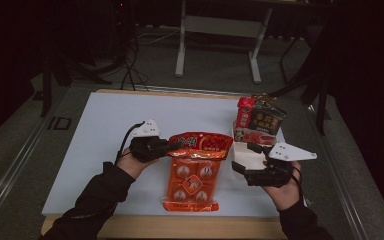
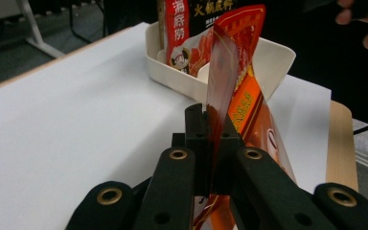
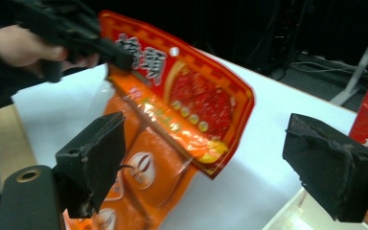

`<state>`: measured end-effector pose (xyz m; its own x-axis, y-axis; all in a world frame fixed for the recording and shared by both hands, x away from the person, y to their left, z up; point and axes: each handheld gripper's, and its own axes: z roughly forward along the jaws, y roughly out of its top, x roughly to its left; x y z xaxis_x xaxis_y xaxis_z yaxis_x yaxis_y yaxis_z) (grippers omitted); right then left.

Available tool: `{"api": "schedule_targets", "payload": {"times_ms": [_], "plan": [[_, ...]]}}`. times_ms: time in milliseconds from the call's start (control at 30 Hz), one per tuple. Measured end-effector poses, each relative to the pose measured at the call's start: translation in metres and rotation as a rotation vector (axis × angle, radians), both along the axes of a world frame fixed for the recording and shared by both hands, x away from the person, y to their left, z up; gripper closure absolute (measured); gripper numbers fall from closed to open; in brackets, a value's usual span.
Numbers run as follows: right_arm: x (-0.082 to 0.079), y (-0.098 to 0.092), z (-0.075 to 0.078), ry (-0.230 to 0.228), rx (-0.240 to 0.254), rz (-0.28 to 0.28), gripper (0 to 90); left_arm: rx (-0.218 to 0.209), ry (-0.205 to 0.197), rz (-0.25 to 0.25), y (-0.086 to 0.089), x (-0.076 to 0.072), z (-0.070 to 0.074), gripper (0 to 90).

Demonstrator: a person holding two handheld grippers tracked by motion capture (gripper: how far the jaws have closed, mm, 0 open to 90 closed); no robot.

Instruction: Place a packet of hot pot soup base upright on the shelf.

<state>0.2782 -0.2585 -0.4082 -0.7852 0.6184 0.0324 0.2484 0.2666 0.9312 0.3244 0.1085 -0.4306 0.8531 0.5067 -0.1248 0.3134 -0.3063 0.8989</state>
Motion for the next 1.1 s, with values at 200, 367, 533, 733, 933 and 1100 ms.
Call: {"api": "schedule_targets", "payload": {"times_ms": [200,367,533,733,933,1100], "plan": [[0.019,0.004,-0.003,0.053,0.015,0.001,14.7,-0.028,-0.006,-0.021,0.002,-0.003,-0.001,89.4],[0.031,0.01,-0.009,0.084,-0.005,0.01,15.4,-0.062,-0.021,-0.045,0.005,-0.006,-0.002,89.4],[0.042,0.021,-0.018,0.128,-0.008,0.059,24.4,-0.084,-0.04,-0.074,0.005,-0.012,-0.001,89.4],[0.046,0.029,-0.024,0.153,-0.026,0.102,44.2,-0.088,-0.052,-0.08,0.005,-0.015,0.001,89.4],[0.047,0.032,-0.029,0.187,-0.047,0.188,74.8,-0.104,-0.047,-0.07,0.005,-0.016,-0.001,89.3],[0.045,0.031,-0.027,0.207,-0.037,0.231,89.8,-0.106,-0.05,-0.073,0.007,-0.016,-0.002,89.0]]}}
